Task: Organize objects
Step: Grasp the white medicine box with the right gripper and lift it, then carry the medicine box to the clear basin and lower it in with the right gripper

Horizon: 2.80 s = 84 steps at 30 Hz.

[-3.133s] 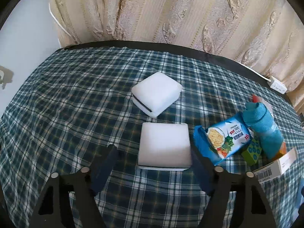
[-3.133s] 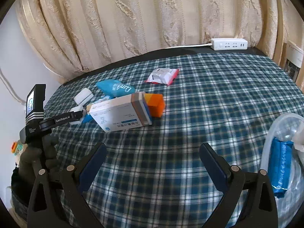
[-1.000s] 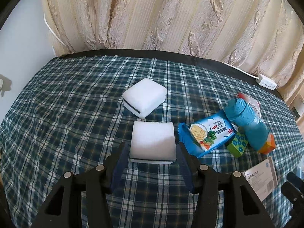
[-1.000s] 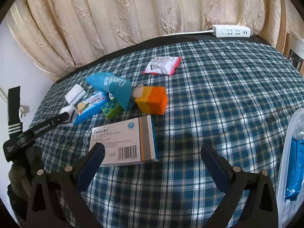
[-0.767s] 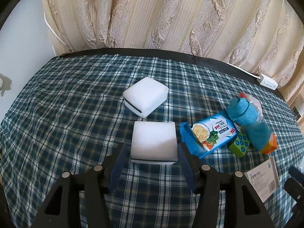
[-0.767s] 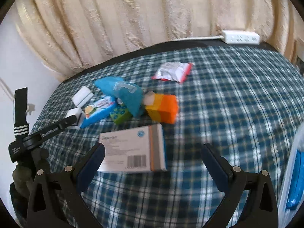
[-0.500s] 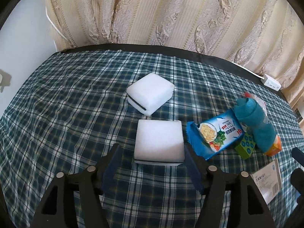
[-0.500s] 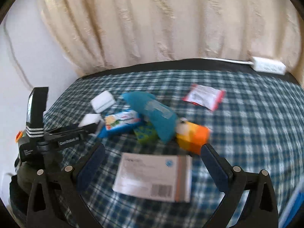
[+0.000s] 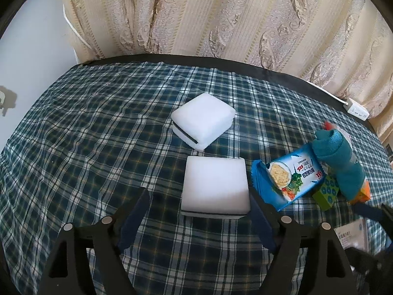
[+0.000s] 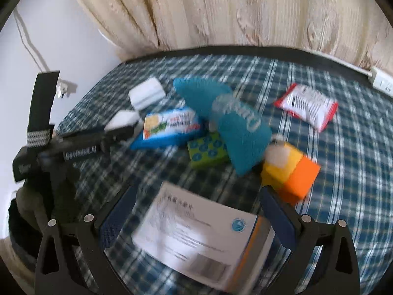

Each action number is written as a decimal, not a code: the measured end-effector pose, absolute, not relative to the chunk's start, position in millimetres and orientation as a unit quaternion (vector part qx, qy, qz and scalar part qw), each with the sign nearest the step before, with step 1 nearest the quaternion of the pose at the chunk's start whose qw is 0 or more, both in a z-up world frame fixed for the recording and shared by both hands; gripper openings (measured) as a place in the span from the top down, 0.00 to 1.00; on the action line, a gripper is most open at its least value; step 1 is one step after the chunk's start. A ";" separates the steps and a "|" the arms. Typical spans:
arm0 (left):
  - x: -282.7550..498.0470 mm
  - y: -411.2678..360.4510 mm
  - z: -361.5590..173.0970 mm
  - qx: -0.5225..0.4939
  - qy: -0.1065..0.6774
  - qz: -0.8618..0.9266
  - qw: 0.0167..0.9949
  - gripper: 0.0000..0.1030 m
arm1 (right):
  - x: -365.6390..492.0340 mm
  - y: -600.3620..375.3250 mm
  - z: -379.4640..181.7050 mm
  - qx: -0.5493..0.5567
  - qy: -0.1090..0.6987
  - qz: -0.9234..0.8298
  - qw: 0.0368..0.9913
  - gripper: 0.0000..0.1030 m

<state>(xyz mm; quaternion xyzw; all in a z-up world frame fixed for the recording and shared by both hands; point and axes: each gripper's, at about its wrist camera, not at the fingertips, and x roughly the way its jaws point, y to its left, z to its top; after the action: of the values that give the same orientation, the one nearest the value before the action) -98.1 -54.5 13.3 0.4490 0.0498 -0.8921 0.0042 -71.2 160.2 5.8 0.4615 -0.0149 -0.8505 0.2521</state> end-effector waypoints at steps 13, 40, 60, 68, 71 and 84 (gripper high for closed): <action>-100.1 -57.9 12.0 0.448 0.063 -0.892 0.009 0.15 | -2.7 154.0 1.5 0.472 0.021 -0.831 0.294 0.02; -94.6 -38.4 14.1 0.446 0.022 -0.895 -0.017 0.49 | -8.5 142.5 0.7 0.434 0.043 -0.881 0.182 0.37; -86.2 -44.5 27.5 0.436 0.052 -0.898 -0.034 0.49 | 19.6 174.3 24.3 0.408 -0.026 -0.899 0.156 0.37; -80.2 -37.6 34.8 0.423 0.043 -0.904 -0.044 0.49 | 36.2 189.3 35.7 0.393 -0.050 -0.908 0.138 0.37; -78.1 -33.9 35.8 0.420 0.037 -0.906 -0.048 0.49 | 42.9 194.9 39.4 0.388 -0.056 -0.911 0.129 0.37; -76.1 -28.1 38.1 0.414 0.026 -0.909 -0.046 0.49 | 77.3 228.9 53.7 0.367 -0.075 -0.923 0.086 0.37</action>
<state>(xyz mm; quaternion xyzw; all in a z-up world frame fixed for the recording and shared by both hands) -76.1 -28.1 38.1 0.4142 0.0262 -0.9087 -0.0459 77.3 228.9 53.7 0.3667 -0.0753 -0.9233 0.0864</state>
